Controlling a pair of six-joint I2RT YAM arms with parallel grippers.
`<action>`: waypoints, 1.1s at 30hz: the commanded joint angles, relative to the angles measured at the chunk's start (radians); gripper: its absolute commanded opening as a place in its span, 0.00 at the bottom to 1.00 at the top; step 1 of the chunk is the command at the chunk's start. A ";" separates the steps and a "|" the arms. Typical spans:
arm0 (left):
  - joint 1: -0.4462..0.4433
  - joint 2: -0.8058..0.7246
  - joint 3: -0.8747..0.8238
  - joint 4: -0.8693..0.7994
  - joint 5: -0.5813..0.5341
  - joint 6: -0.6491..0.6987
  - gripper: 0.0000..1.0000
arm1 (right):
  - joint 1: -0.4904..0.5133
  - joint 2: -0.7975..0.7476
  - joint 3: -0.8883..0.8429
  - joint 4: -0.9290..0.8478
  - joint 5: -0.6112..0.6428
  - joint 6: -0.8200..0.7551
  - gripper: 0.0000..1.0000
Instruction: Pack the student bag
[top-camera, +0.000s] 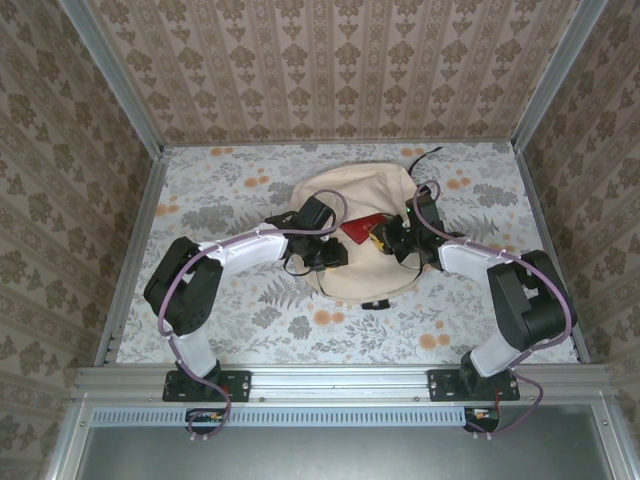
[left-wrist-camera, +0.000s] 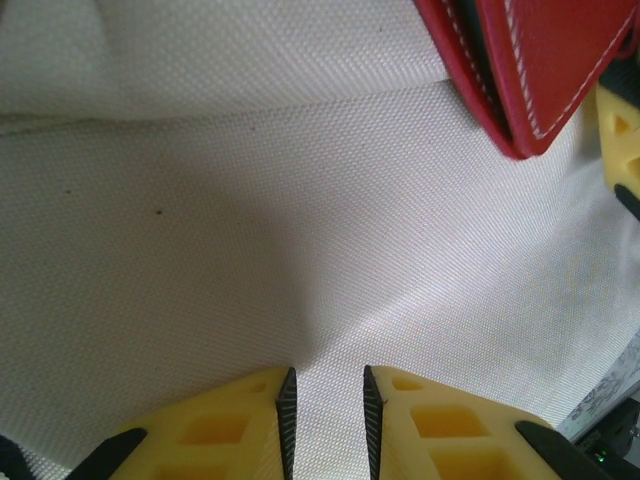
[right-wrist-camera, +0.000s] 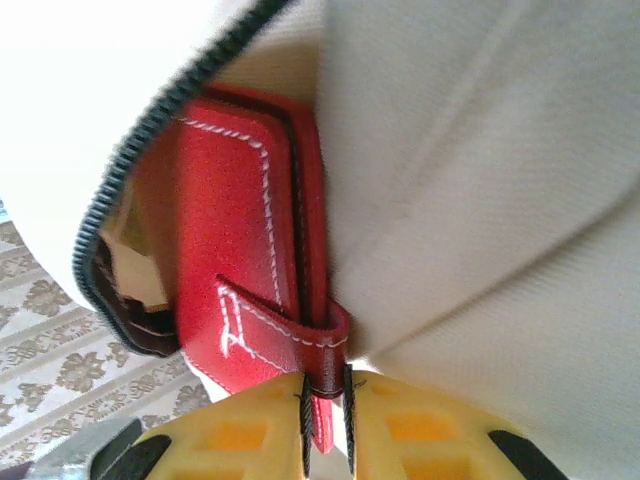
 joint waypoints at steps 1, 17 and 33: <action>0.001 0.005 -0.009 -0.008 0.000 0.007 0.26 | 0.011 0.027 0.047 0.079 0.030 0.047 0.19; -0.003 0.009 -0.027 0.003 0.000 -0.005 0.21 | 0.086 0.155 0.123 0.167 0.015 0.100 0.10; 0.053 -0.149 -0.027 -0.025 0.005 0.012 0.34 | 0.098 0.025 0.079 0.011 0.039 -0.116 0.19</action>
